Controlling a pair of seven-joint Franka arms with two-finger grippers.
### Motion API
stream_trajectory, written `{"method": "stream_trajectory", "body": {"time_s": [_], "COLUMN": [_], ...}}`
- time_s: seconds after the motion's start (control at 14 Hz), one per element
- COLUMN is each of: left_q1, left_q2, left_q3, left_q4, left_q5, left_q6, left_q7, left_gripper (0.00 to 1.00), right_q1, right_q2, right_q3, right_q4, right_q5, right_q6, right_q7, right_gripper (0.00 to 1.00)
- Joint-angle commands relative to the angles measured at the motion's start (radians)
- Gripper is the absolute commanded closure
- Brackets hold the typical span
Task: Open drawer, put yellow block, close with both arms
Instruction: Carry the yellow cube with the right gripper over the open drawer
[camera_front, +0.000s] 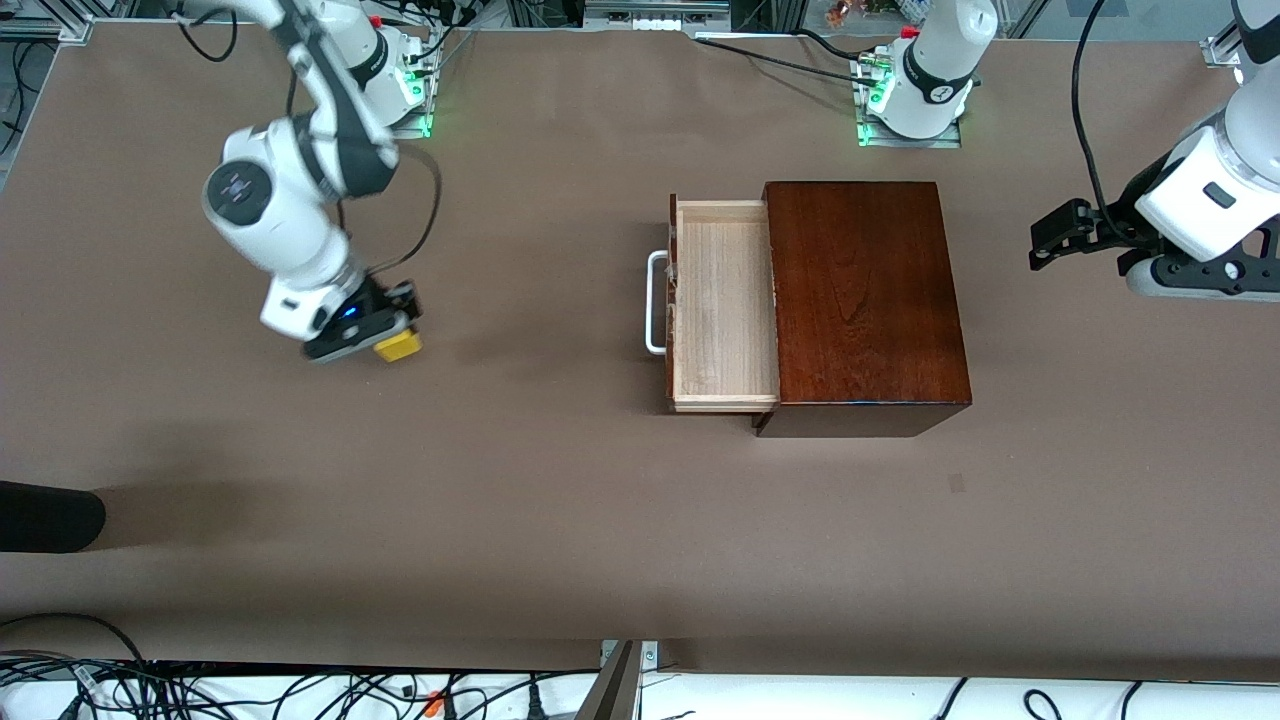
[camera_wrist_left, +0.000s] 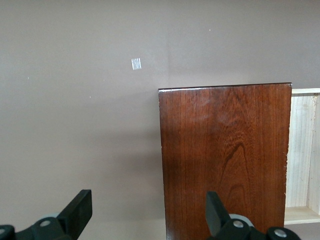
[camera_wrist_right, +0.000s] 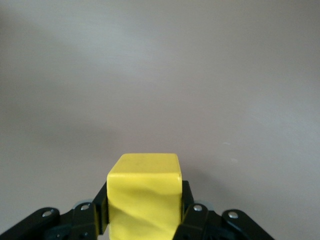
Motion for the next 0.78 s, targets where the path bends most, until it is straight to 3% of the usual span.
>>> {"method": "stream_trajectory", "body": {"time_s": [0.0,0.21,0.43,0.71], "left_q1": [-0.004,-0.002,-0.001,-0.001], "left_q2": [-0.042,-0.046,-0.051,-0.051], "left_q3": [0.015,0.011,0.008,0.004], "left_q4": [-0.061,-0.063,-0.064,-0.072], "left_q5": [-0.019,-0.005,-0.003,-0.002], "left_q6": [0.042,0.045,0.054,0.062], "left_q7": [0.055,0.060,0.060,0.060], "left_gripper": [0.00,0.00,0.00,0.00], "right_q1": [0.028,0.158,0.285,0.468], "right_q2": [0.028,0.141,0.204,0.347], "right_q3": [0.114,0.116,0.116,0.113], "right_q4": [0.271,0.527,0.606,0.766], "right_q5": [0.000,0.000,-0.011,-0.190], "right_q6": [-0.267,-0.430,-0.449,-0.451], "right_q7": [-0.036,0.016,0.073,0.079], "right_gripper": [0.69,0.69,0.68,0.68]}}
